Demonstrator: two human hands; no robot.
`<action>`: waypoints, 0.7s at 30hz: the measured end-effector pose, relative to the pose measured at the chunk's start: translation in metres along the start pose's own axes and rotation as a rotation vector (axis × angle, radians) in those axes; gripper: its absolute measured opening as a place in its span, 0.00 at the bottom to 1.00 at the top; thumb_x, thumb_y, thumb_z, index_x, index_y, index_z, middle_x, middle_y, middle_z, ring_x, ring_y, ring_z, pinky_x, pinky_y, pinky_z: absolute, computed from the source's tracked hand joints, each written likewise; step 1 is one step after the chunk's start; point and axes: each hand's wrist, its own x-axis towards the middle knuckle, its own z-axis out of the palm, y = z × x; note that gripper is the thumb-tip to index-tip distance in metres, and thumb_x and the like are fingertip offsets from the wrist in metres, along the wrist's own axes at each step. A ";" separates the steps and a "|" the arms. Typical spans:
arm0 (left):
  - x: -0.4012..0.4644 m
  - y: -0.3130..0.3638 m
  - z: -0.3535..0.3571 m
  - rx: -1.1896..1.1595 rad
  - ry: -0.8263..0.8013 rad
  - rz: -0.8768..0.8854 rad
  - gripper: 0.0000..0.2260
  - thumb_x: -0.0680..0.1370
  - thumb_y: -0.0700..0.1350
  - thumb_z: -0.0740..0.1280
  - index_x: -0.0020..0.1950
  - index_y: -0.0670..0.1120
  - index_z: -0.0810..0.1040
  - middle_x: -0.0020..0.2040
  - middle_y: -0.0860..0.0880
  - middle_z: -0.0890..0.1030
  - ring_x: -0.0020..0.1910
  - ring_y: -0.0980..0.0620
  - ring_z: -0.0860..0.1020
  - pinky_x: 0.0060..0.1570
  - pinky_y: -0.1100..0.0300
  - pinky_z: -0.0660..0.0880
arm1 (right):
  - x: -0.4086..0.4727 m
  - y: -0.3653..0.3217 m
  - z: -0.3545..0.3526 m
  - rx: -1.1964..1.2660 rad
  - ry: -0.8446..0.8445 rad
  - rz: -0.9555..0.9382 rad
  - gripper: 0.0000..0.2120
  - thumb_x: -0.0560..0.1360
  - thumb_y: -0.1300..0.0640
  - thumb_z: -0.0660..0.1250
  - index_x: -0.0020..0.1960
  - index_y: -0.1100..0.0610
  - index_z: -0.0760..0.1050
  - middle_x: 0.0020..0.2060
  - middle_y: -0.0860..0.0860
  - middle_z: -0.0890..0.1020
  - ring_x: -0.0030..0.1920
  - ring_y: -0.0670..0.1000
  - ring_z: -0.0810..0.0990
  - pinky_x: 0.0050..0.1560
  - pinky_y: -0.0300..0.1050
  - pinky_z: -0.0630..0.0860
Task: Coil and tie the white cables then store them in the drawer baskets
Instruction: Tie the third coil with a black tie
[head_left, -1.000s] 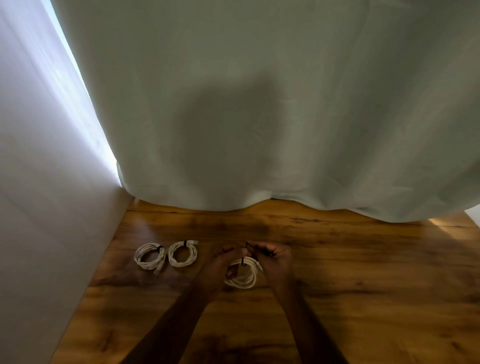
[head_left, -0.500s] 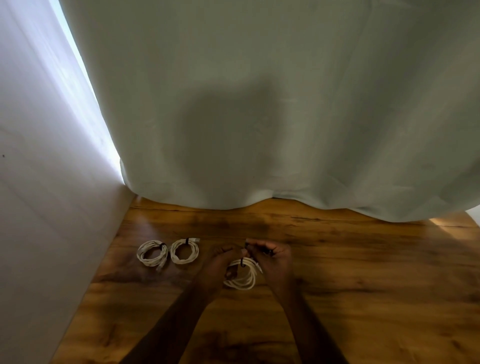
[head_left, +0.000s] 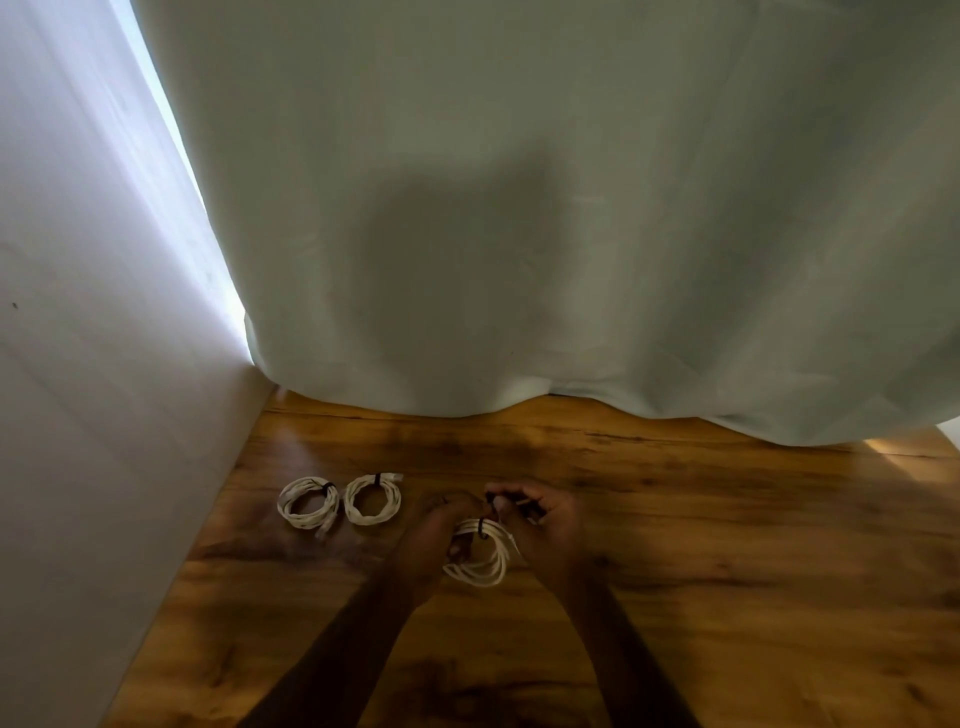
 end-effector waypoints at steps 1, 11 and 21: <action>0.000 0.001 0.000 0.010 -0.007 0.005 0.11 0.77 0.36 0.63 0.36 0.39 0.80 0.28 0.45 0.74 0.20 0.55 0.65 0.25 0.63 0.61 | 0.000 -0.001 -0.001 -0.010 -0.018 0.007 0.14 0.76 0.63 0.72 0.49 0.43 0.82 0.42 0.39 0.86 0.44 0.43 0.85 0.43 0.39 0.81; 0.001 0.000 0.003 0.117 0.021 0.034 0.11 0.77 0.39 0.67 0.36 0.43 0.83 0.35 0.42 0.79 0.33 0.46 0.71 0.30 0.60 0.62 | 0.003 -0.001 -0.003 -0.444 -0.093 -0.220 0.07 0.82 0.57 0.63 0.53 0.56 0.80 0.49 0.43 0.72 0.44 0.36 0.73 0.43 0.26 0.68; -0.001 0.003 0.008 0.133 0.014 0.025 0.13 0.78 0.37 0.64 0.36 0.42 0.83 0.27 0.48 0.74 0.23 0.52 0.64 0.29 0.59 0.60 | 0.003 0.006 -0.006 -0.314 -0.011 -0.185 0.06 0.82 0.60 0.64 0.49 0.57 0.79 0.37 0.47 0.81 0.38 0.43 0.79 0.35 0.27 0.69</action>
